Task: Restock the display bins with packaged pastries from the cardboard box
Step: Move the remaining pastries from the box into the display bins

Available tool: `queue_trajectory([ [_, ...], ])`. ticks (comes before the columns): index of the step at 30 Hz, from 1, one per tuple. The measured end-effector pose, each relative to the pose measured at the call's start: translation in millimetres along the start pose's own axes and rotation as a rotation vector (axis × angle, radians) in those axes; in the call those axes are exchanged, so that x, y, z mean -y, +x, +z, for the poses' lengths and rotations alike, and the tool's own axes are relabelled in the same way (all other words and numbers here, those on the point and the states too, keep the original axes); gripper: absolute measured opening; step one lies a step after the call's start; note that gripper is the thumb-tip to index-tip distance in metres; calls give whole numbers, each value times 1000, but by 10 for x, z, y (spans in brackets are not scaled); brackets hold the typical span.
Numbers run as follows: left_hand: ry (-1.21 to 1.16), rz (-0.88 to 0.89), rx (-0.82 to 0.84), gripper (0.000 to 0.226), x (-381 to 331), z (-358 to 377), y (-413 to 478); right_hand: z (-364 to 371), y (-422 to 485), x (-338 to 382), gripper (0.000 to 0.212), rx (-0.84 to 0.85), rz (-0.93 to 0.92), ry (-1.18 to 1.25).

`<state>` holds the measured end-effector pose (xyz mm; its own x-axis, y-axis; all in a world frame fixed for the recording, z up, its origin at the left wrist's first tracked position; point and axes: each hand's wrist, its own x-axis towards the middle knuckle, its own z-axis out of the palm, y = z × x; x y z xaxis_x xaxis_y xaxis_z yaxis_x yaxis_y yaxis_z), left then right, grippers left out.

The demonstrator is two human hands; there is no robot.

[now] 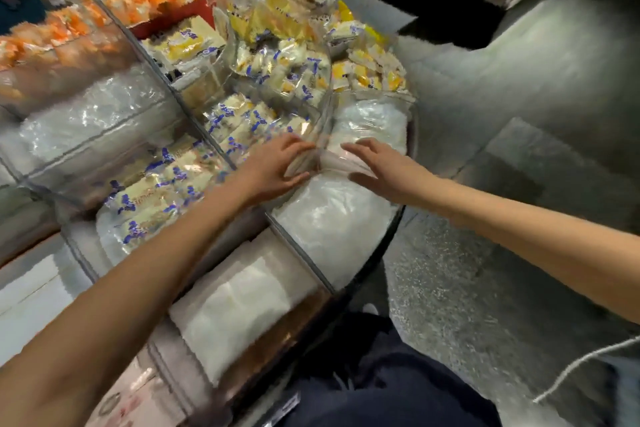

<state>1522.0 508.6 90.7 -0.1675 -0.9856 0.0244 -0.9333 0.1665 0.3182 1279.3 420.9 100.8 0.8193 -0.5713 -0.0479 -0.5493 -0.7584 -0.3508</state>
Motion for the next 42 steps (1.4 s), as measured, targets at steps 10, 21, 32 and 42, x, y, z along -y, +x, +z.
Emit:
queue_trajectory([
  [10, -21, 590, 31, 47, -1635, 530, 1262, -421, -1804, -784, 60, -200, 492, -6],
  [21, -76, 977, 193, 60, -4236, 1319, 2257, -613, -4159, -1714, 65, -290, 909, 14],
  [32, -130, 1182, 317, 54, -6783, 2231, 2979, -905, -6358, -2807, 59, -380, 1258, 77],
  [42, -139, 1269, 462, 53, -8165, 3010, 3690, -855, -7094, -3743, 55, -427, 1421, 139],
])
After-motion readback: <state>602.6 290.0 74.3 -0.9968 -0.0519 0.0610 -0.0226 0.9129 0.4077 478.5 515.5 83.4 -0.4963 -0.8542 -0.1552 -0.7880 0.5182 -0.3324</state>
